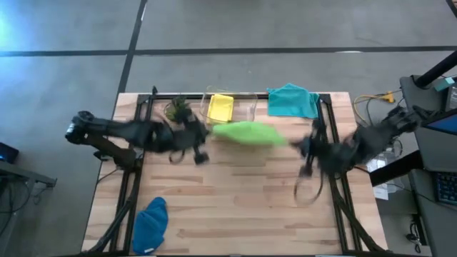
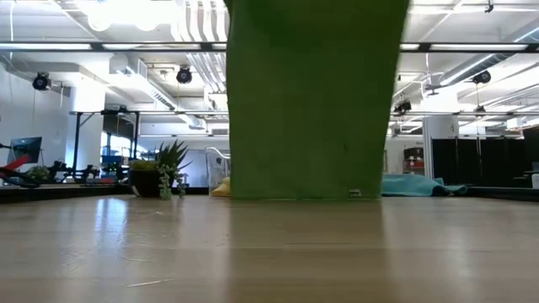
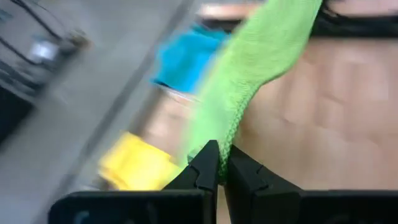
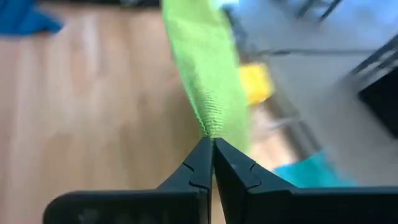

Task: Fold microfiber towels
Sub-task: Fold the green towel

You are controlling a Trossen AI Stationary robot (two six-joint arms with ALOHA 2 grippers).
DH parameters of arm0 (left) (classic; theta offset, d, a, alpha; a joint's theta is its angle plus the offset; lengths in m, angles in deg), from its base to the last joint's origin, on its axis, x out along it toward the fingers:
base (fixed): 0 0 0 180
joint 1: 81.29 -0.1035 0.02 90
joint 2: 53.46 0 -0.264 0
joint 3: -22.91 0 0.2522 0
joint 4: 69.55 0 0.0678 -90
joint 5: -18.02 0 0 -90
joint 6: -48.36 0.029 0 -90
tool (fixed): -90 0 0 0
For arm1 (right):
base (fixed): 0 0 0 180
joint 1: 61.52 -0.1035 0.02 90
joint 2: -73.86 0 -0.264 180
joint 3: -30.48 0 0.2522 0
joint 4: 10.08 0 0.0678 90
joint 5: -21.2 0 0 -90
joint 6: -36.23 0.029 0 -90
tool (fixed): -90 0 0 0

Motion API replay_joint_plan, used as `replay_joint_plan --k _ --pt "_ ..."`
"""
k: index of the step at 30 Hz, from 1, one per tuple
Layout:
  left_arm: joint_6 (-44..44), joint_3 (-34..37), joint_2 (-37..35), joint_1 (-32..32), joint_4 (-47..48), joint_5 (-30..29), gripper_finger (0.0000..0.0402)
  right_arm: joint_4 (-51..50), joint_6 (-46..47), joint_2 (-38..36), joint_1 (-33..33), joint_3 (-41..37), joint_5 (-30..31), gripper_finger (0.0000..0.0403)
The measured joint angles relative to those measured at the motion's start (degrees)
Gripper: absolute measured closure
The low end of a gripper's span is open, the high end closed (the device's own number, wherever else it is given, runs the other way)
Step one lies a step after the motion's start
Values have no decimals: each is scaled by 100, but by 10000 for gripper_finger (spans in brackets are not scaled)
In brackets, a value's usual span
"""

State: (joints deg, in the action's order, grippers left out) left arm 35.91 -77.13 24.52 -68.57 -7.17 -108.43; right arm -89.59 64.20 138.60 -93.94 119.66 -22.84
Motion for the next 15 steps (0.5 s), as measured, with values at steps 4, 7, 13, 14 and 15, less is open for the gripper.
replay_joint_plan --k 4,7,13,14,15 --pt "-1249 635 428 882 -46 313 401 193 1928 486 -1105 -971 36 395" --pt "-2206 1120 823 1423 -282 632 401 799 3206 892 -1809 -1577 -61 395" --pt "-3284 1941 1622 2066 -1960 1333 401 2479 4625 1764 -2600 -2308 -707 394" --pt "-3401 2022 1752 2118 -2237 1469 401 2664 4780 1915 -2672 -2327 -769 394" --pt "-3559 2061 1874 2157 -2406 1585 401 2843 4904 2057 -2729 -2326 -806 394"
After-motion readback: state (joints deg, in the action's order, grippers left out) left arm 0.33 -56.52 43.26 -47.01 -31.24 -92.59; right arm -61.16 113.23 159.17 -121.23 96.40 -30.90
